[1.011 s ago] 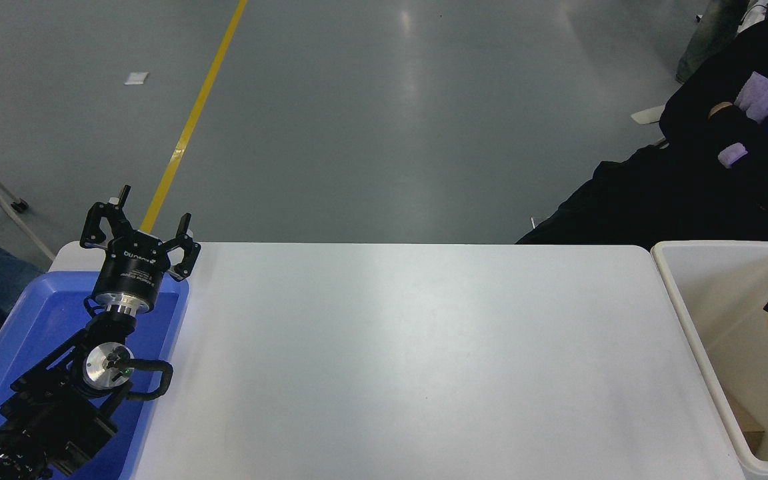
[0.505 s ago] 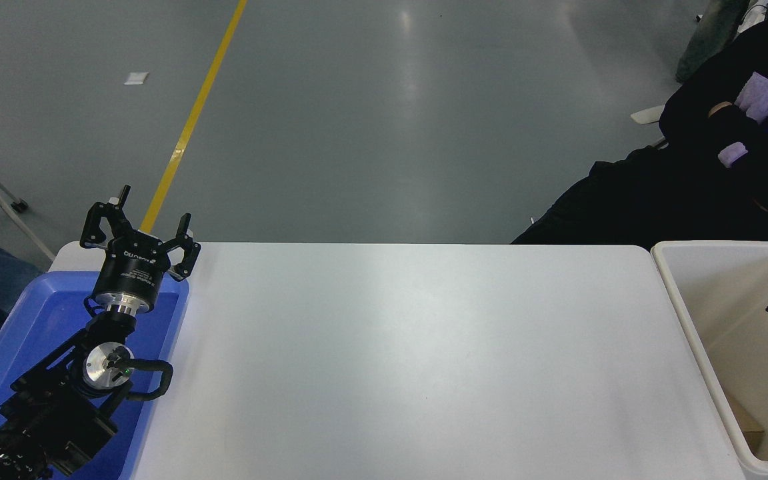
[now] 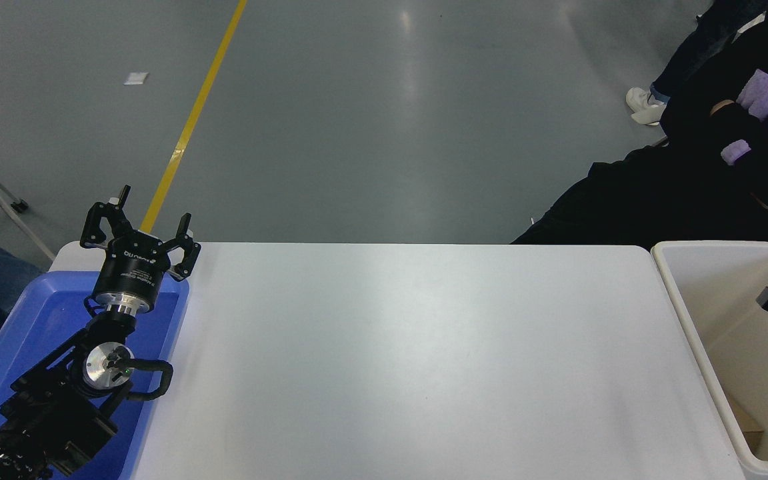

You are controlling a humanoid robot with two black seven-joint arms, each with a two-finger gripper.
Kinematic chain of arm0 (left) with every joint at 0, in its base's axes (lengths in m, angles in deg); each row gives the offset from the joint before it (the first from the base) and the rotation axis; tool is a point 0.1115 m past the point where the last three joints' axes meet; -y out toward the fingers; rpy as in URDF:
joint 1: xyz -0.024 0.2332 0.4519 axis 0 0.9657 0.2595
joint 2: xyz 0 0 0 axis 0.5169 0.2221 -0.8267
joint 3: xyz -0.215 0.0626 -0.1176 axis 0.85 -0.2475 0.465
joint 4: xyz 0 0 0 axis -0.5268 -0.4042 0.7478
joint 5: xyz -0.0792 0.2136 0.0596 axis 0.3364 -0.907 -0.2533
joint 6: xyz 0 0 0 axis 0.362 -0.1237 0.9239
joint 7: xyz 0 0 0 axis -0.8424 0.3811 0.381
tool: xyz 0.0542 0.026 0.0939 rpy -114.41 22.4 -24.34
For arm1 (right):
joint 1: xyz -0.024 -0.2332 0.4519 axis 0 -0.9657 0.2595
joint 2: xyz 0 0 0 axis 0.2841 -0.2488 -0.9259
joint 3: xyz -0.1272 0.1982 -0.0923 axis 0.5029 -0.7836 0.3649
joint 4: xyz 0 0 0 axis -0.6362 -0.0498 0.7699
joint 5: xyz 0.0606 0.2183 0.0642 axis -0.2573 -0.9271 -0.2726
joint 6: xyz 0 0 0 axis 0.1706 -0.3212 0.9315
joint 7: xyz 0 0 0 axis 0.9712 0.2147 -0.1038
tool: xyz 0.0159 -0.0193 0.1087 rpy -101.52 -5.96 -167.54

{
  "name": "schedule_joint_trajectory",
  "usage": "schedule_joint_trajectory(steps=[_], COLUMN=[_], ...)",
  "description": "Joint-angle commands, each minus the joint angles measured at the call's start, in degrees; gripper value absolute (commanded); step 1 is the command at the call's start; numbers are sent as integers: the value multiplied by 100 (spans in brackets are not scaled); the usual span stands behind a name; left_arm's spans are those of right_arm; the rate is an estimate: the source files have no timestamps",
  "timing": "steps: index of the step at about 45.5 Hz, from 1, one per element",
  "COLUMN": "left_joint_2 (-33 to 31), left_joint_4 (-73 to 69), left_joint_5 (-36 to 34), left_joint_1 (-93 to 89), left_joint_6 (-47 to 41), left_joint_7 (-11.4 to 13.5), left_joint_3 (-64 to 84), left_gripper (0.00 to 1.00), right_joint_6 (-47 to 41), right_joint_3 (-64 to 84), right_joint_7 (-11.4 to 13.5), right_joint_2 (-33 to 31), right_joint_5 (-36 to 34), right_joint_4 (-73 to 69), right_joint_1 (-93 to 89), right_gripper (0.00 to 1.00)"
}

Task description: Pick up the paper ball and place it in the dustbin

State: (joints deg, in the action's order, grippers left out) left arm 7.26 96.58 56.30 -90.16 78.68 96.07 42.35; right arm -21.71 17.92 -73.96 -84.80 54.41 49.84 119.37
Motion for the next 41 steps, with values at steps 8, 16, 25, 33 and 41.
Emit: schedule_joint_trajectory(steps=[8, 16, 25, 33, 41], left_joint_2=[0, 0, 0, 0, 0], left_joint_4=[0, 0, 0, 0, -9], left_joint_5=[-4, -4, -4, 5, 5], left_joint_1=[0, 0, 0, 0, 9], left_joint_6=[0, 9, 0, 0, 0], left_joint_7=[0, 0, 0, 0, 0], left_joint_3=[-5, -14, -14, -5, -5], left_gripper=[98, 98, 98, 98, 98], right_joint_6=[-62, -228, -895, -3880, -4817], right_joint_3=[143, 1406, 2858, 3184, 2816], right_joint_7=[8, 8, 8, -1, 8], right_joint_2=[-1196, -1567, -1110, -688, 182], right_joint_5=[-16, -16, -25, -8, -8], right_joint_4=[-2420, -4188, -5646, -6237, -6298], right_joint_1=[1466, 3171, 5016, 6880, 8120], right_gripper=[100, 100, 100, 100, 100])
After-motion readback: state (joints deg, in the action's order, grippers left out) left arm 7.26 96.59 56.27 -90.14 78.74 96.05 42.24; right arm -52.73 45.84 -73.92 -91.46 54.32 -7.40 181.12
